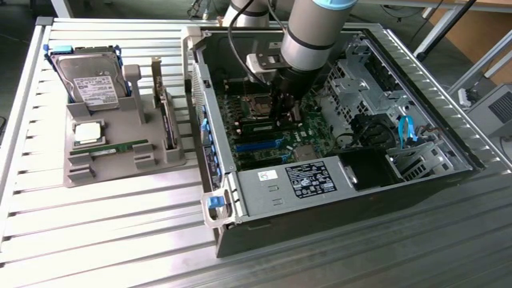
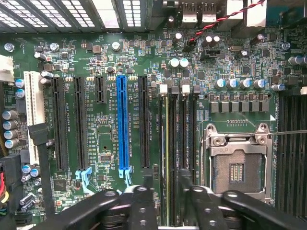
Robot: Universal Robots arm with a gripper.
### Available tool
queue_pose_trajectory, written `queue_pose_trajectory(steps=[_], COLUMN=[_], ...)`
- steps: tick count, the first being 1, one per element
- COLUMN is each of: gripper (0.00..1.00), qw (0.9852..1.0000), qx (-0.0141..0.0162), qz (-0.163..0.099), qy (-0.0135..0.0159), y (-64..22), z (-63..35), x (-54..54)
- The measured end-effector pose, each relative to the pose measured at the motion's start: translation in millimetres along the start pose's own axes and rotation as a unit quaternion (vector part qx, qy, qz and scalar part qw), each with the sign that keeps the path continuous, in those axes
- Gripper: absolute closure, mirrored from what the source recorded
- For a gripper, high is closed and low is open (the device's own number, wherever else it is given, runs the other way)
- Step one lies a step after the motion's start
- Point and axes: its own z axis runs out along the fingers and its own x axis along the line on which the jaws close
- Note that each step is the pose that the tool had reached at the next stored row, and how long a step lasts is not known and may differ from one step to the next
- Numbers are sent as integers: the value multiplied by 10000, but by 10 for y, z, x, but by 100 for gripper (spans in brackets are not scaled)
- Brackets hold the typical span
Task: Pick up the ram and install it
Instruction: 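Insert the ram into the slot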
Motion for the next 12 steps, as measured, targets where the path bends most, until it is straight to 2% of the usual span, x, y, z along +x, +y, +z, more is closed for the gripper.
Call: queue_pose_trajectory(steps=[3,6,9,10,11,12], gripper=[63,63,65,71,90,91], qw=[10000,10000,10000,10000,10000,10000], qx=[0,1,1,1,1,1], qz=[-1,0,-1,0,-1,-1], qy=[6,6,6,6,7,6], y=[-1,-2,2,3,6,5], z=[-6,-109,-143,-151,-169,-179], x=[0,-17,-59,-80,-101,-105])
